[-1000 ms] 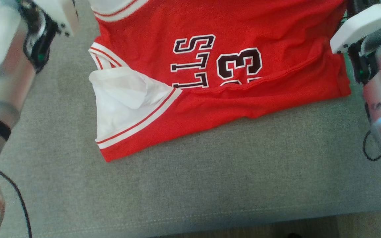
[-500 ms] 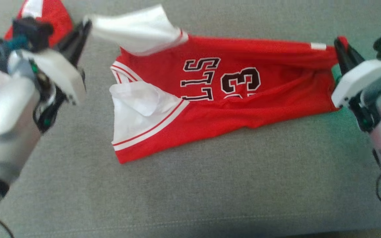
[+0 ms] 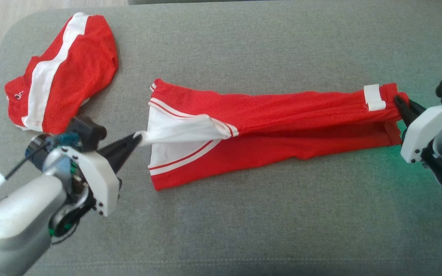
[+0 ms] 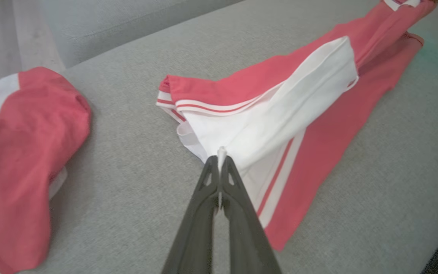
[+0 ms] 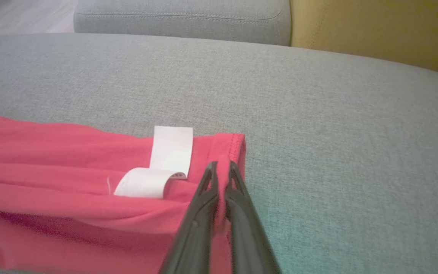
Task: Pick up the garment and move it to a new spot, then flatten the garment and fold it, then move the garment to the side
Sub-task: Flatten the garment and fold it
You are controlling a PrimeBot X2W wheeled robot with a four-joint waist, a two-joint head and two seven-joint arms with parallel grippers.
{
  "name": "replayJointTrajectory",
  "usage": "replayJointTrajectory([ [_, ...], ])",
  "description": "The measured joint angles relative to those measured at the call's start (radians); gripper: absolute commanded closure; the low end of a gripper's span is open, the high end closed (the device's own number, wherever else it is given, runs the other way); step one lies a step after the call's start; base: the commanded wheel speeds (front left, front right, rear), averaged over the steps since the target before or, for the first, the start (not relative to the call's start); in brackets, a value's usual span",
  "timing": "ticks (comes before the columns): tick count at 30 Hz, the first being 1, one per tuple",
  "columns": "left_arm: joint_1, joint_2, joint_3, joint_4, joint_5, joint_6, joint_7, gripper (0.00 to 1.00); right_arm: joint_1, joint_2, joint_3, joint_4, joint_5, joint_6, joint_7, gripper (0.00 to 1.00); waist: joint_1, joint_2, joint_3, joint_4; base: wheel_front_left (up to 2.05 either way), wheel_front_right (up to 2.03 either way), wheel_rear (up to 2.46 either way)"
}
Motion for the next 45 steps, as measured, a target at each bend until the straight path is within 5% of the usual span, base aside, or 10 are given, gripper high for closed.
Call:
replayJointTrajectory([
  [10, 0.019, -0.036, -0.039, 0.009, 0.021, 0.041, 0.011, 1.0, 0.0, -0.004, 0.06, -0.016, 0.008, 0.0, 0.057, 1.0, 0.0, 0.0, 0.014, -0.028, 0.0, 0.0, 0.0],
  [11, 0.019, -0.042, -0.042, 0.013, 0.021, 0.035, 0.011, 1.0, 0.0, -0.005, 0.063, -0.016, 0.009, 0.0, 0.061, 0.79, 0.0, 0.0, 0.015, -0.032, 0.0, 0.0, 0.0],
  [12, 0.019, -0.048, -0.044, 0.019, 0.02, 0.033, 0.01, 1.0, 0.0, -0.005, 0.066, -0.015, 0.009, 0.0, 0.061, 0.21, 0.0, 0.0, 0.016, -0.035, 0.0, 0.0, 0.0],
  [13, 0.021, -0.054, -0.044, 0.026, 0.016, 0.032, 0.01, 1.0, 0.0, -0.005, 0.067, -0.014, 0.009, 0.0, 0.061, 0.0, 0.0, 0.0, 0.015, -0.038, 0.0, 0.0, 0.0],
  [14, 0.025, -0.058, -0.044, 0.031, 0.016, 0.032, 0.01, 0.86, 0.0, -0.005, 0.067, -0.011, 0.009, 0.0, 0.061, 0.0, 0.0, 0.0, 0.014, -0.041, 0.0, 0.0, 0.0],
  [16, 0.037, -0.06, -0.044, 0.038, 0.016, 0.03, 0.004, 0.08, 0.0, -0.005, 0.064, -0.001, 0.011, 0.0, 0.06, 0.0, 0.0, 0.0, 0.008, -0.046, 0.0, 0.0, 0.0],
  [17, 0.042, -0.06, -0.044, 0.039, 0.016, 0.03, -0.005, 0.0, 0.0, -0.005, 0.061, 0.0, 0.014, 0.0, 0.058, 0.0, 0.0, 0.0, 0.005, -0.048, 0.0, 0.0, 0.0],
  [27, 0.06, -0.091, 0.128, 0.041, -0.08, 0.152, -0.18, 0.0, -0.001, 0.028, -0.079, -0.011, 0.033, 0.0, -0.165, 0.0, 0.0, 0.0, -0.048, -0.049, 0.0, 0.0, 0.0],
  [34, 0.21, -0.222, 0.502, -0.067, -0.051, 0.246, -0.202, 0.0, 0.052, 0.119, -0.216, -0.083, 0.014, 0.0, -0.336, 0.0, 0.0, 0.0, -0.092, -0.033, 0.0, 0.0, 0.0],
  [45, 0.556, -0.531, 0.882, -0.19, 0.328, 0.144, -0.209, 0.0, 0.321, 0.324, -0.418, -0.328, -0.258, 0.0, -0.358, 0.0, 0.0, 0.0, -0.113, -0.018, 0.0, 0.0, 0.0],
])
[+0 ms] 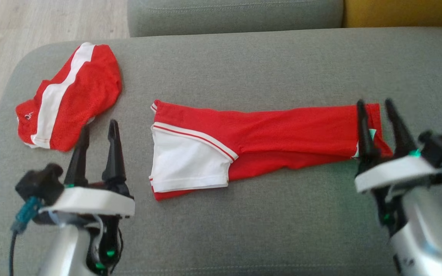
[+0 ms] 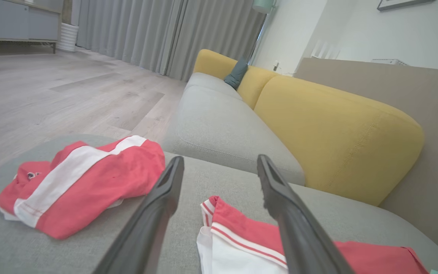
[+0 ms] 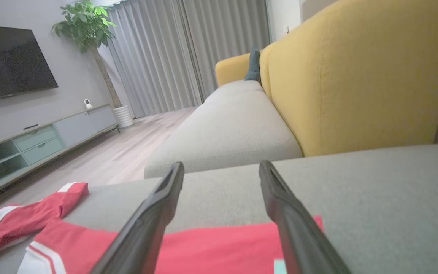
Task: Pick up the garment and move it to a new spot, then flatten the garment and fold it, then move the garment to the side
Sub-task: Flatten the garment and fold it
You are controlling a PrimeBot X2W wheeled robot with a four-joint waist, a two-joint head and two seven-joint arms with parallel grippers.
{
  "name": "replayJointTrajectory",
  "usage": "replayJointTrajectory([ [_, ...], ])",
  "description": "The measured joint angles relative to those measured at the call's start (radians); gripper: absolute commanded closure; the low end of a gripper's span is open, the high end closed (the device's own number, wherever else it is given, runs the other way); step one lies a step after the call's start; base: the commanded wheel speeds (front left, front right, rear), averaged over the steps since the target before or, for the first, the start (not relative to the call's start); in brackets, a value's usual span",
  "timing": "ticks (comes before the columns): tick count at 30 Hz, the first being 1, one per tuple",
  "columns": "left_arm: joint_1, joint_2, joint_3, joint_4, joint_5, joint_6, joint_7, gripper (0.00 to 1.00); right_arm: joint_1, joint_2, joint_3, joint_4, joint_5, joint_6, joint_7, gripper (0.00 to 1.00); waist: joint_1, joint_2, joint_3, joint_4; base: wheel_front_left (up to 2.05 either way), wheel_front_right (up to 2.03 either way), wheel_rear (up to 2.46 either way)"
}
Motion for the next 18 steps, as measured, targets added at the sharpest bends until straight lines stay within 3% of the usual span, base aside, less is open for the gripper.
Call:
replayJointTrajectory([
  [5, 0.042, -0.08, 0.1, 0.004, 0.08, -0.071, 0.0, 0.0, 0.088, 0.064, -0.039, -0.026, -0.08, 0.0, 0.0, 0.0, 0.0, 0.0, 0.004, 0.005, 0.0, 0.0, 0.0],
  [11, 0.04, -0.104, 0.151, 0.031, 0.146, -0.141, 0.0, 0.0, 0.082, 0.092, -0.128, 0.003, -0.13, 0.0, 0.016, 0.0, 0.0, 0.0, 0.029, 0.009, 0.0, 0.0, 0.0],
  [18, 0.011, -0.11, 0.158, 0.065, 0.166, -0.178, 0.0, 0.0, -0.005, 0.13, -0.32, 0.148, -0.214, 0.0, 0.094, 0.0, 0.0, 0.0, 0.074, 0.016, 0.0, 0.0, 0.0],
])
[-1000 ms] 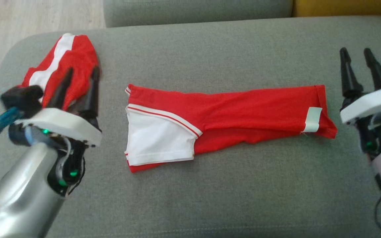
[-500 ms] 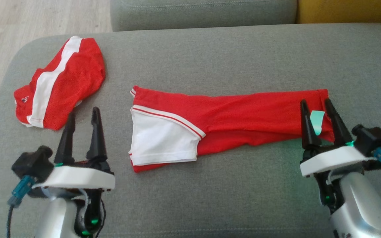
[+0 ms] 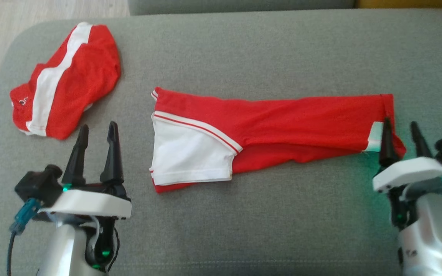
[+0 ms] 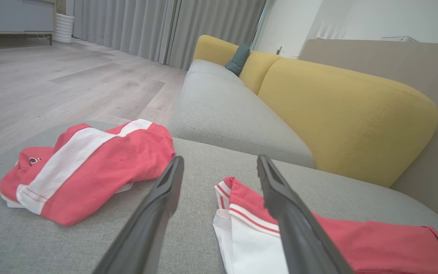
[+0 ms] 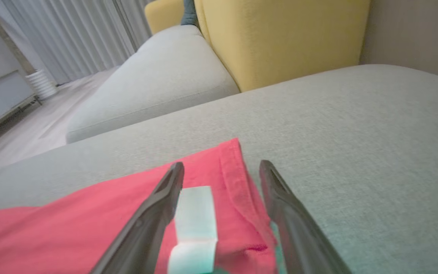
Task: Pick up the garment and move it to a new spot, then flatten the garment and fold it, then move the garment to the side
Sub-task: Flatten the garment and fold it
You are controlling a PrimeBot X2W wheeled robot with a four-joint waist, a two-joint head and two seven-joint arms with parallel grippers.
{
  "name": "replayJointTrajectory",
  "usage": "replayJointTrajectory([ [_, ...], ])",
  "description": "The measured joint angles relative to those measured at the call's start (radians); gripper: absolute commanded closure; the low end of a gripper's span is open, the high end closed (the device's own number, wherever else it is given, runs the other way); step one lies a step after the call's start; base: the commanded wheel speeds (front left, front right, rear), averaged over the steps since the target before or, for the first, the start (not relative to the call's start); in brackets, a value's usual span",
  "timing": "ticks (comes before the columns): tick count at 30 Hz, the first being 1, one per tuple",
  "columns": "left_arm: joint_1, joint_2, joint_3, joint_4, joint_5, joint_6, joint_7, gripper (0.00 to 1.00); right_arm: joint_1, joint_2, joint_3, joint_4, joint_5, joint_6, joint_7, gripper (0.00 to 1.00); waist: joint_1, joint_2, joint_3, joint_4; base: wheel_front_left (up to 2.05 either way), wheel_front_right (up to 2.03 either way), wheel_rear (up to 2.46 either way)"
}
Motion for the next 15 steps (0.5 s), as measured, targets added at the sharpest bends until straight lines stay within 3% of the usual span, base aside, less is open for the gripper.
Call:
replayJointTrajectory([
  [6, -0.024, -0.002, -0.008, 0.016, -0.001, -0.013, 0.0, 0.0, -0.084, 0.006, -0.144, 0.132, -0.074, 0.0, 0.047, 0.0, 0.0, 0.0, 0.037, 0.016, 0.0, 0.0, 0.0],
  [15, -0.044, -0.003, -0.007, 0.026, -0.001, -0.013, 0.0, 0.0, -0.172, 0.012, -0.169, 0.318, -0.082, 0.0, 0.049, 0.0, 0.0, 0.0, 0.065, 0.029, 0.0, 0.0, 0.0],
])
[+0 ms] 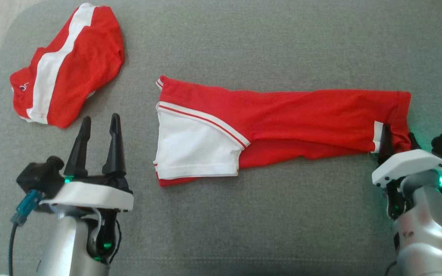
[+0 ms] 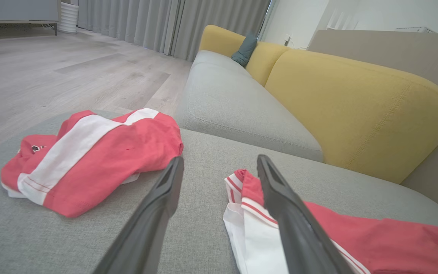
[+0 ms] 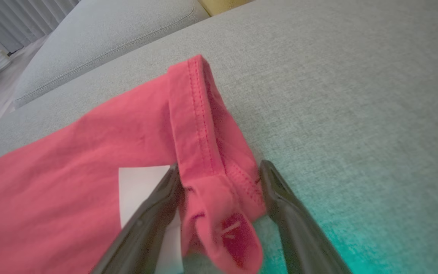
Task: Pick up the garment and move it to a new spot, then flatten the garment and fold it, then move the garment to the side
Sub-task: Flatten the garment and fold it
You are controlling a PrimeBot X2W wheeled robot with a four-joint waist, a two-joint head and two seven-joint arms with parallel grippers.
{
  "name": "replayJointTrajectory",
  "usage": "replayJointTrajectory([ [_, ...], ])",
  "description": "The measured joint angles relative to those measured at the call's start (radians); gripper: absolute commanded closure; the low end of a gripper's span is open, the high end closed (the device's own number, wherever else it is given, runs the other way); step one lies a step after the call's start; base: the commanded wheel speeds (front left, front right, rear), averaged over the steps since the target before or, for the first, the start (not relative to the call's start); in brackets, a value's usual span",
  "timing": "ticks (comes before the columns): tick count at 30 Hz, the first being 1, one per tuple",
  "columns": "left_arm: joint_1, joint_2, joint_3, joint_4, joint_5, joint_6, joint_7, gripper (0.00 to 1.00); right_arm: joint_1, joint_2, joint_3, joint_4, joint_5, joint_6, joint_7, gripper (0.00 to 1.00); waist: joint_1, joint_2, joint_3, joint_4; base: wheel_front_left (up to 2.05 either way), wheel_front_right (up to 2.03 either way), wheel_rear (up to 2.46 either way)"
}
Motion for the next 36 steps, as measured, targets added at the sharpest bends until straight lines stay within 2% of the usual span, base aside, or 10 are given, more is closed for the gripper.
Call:
replayJointTrajectory([
  [8, 0.0, -0.001, 0.002, 0.0, 0.0, 0.0, 0.0, 0.0, -0.067, -0.001, -0.034, 0.097, -0.035, 0.0, -0.043, 0.0, 0.0, 0.0, 0.015, -0.007, 0.0, 0.0, 0.0],
  [10, -0.001, -0.002, 0.002, 0.0, 0.0, 0.0, 0.0, 0.0, -0.084, -0.002, -0.035, 0.119, -0.037, 0.0, -0.051, 1.0, 0.0, 0.0, 0.018, -0.011, 0.0, 0.0, 0.0],
  [18, -0.002, -0.002, 0.005, 0.002, -0.003, 0.0, 0.0, 0.0, -0.096, 0.003, -0.134, 0.113, -0.12, 0.0, -0.08, 1.0, 0.0, 0.0, 0.015, -0.025, 0.0, 0.0, 0.0],
  [23, -0.002, -0.002, 0.009, 0.006, -0.009, 0.001, 0.0, 0.0, -0.078, -0.056, -0.236, 0.032, -0.186, 0.0, -0.066, 1.0, 0.0, 0.0, -0.006, -0.036, 0.0, 0.0, 0.0],
  [29, 0.001, -0.002, 0.009, 0.007, -0.021, 0.002, 0.0, 0.0, -0.039, -0.079, -0.313, -0.084, -0.278, 0.0, -0.025, 1.0, 0.0, 0.0, -0.041, -0.051, 0.0, 0.0, 0.0],
  [33, 0.003, -0.002, 0.007, 0.007, -0.028, 0.009, 0.0, 0.0, -0.019, -0.059, -0.331, -0.164, -0.305, 0.0, 0.009, 1.0, 0.0, 0.0, -0.067, -0.057, 0.0, 0.0, 0.0],
  [36, 0.008, -0.002, 0.006, 0.008, -0.036, 0.012, 0.0, 0.0, -0.019, -0.018, -0.287, -0.212, -0.29, 0.0, 0.041, 1.0, 0.0, 0.0, -0.085, -0.06, 0.0, 0.0, 0.0],
])
